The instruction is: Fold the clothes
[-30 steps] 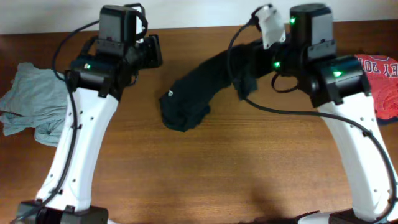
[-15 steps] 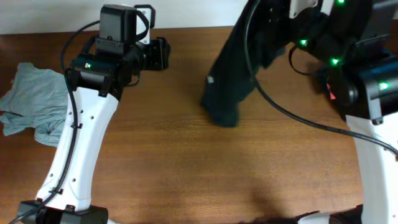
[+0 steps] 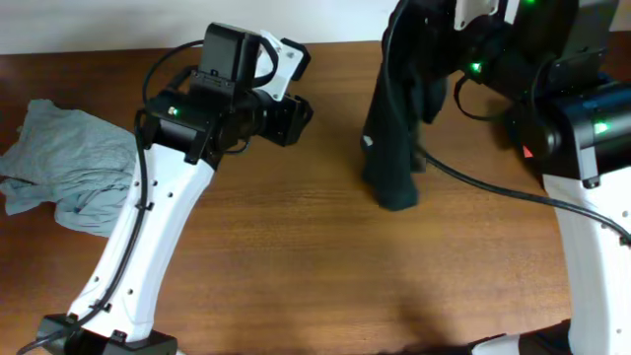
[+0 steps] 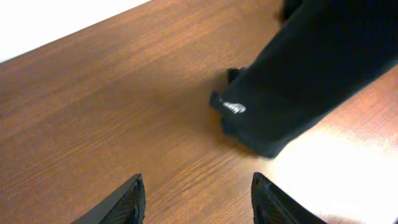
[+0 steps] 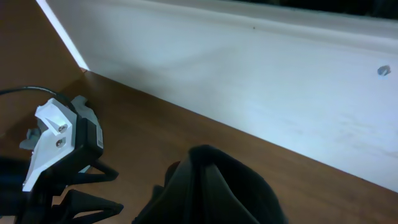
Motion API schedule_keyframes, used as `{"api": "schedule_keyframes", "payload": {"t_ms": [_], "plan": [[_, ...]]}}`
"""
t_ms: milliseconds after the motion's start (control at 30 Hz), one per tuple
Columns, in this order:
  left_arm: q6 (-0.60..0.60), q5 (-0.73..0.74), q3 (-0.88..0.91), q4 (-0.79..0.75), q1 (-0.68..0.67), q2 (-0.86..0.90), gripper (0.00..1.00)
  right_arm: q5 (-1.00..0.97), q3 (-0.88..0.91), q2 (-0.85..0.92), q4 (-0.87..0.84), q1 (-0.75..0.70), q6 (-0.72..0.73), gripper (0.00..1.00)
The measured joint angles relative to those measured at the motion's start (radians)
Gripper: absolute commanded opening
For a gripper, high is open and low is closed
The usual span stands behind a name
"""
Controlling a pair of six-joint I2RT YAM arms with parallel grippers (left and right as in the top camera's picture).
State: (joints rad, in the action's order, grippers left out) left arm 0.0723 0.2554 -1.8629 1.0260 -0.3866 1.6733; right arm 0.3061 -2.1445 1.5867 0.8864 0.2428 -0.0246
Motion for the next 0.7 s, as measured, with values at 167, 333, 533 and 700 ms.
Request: {"api": "schedule_keyframes", "payload": {"t_ms": [167, 333, 533, 700], "plan": [[0.014, 0.000, 0.000, 0.010, -0.013, -0.001, 0.54, 0.010, 0.000, 0.000, 0.013, 0.000, 0.022, 0.04], [0.015, 0.000, 0.000, 0.011, -0.046, -0.026, 0.54, 0.036, 0.000, 0.000, 0.033, 0.002, 0.051, 0.04], [0.015, -0.002, 0.000, 0.010, -0.065, -0.088, 0.55, 0.042, 0.000, -0.003, 0.050, 0.031, 0.085, 0.04], [0.015, -0.056, 0.000, 0.006, -0.065, -0.116, 0.54, 0.038, 0.000, -0.013, 0.041, 0.112, 0.101, 0.04]]}}
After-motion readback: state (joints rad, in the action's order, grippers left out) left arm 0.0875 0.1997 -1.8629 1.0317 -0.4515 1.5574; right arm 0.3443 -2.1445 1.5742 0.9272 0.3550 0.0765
